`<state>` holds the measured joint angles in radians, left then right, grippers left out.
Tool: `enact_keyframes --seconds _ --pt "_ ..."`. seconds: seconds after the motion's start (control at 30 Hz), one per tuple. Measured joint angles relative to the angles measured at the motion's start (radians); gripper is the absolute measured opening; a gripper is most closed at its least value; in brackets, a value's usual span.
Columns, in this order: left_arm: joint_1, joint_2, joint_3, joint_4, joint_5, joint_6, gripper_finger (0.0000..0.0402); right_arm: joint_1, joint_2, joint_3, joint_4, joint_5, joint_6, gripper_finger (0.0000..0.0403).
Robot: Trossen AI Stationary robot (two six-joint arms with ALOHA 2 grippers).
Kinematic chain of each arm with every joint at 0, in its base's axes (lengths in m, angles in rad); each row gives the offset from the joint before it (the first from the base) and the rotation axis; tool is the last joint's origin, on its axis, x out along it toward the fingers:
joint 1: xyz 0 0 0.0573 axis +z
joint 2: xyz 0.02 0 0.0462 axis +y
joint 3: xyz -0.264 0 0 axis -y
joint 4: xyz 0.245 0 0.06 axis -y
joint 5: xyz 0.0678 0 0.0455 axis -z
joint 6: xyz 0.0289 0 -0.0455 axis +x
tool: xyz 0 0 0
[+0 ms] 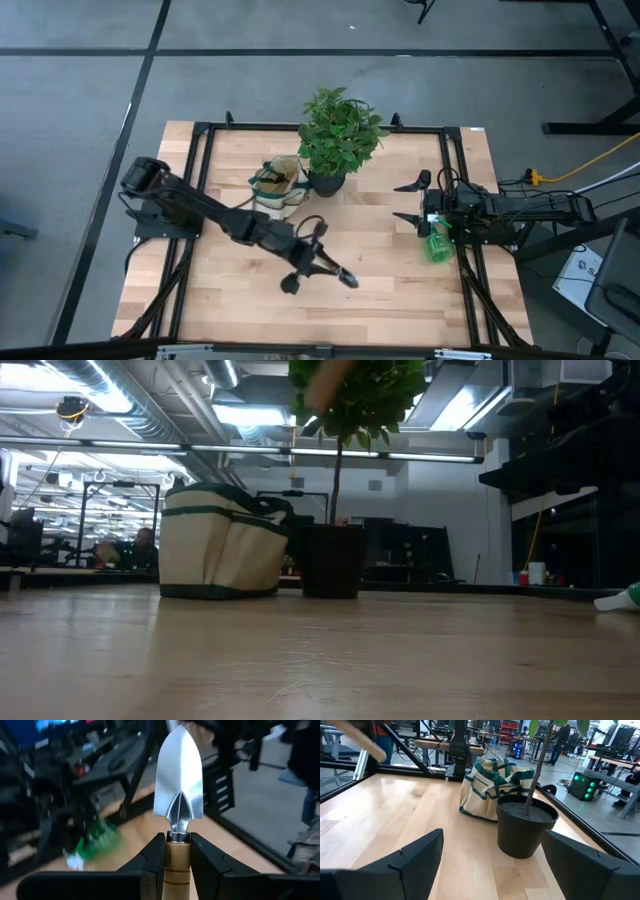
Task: Pick & Place Garden tools in Gardening bag
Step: Put the brown trowel into the white bag
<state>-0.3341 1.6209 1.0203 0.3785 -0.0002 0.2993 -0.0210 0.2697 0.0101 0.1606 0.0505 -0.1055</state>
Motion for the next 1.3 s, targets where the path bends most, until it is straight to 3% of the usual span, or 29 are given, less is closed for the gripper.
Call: enact_keyframes --seconds 0.2,0.47,0.73,1.3 --pt "-0.035 -0.117 0.0 -0.016 -0.01 0.076 0.0064 0.0 0.0 0.0 0.0 0.0 0.0 0.0341" --pt "-0.078 -0.275 0.0 -0.181 -0.191 0.151 0.0065 0.0 0.0 0.0 0.0 0.0 0.0 0.0341" --pt "-0.12 -0.418 0.0 -0.224 -0.239 0.238 0.0065 0.0 0.0 0.0 0.0 0.0 0.0 0.0341" --pt "-0.114 -0.574 0.0 -0.362 -0.405 0.263 0.0065 0.0 0.0 0.0 0.0 0.0 0.0 0.0341"
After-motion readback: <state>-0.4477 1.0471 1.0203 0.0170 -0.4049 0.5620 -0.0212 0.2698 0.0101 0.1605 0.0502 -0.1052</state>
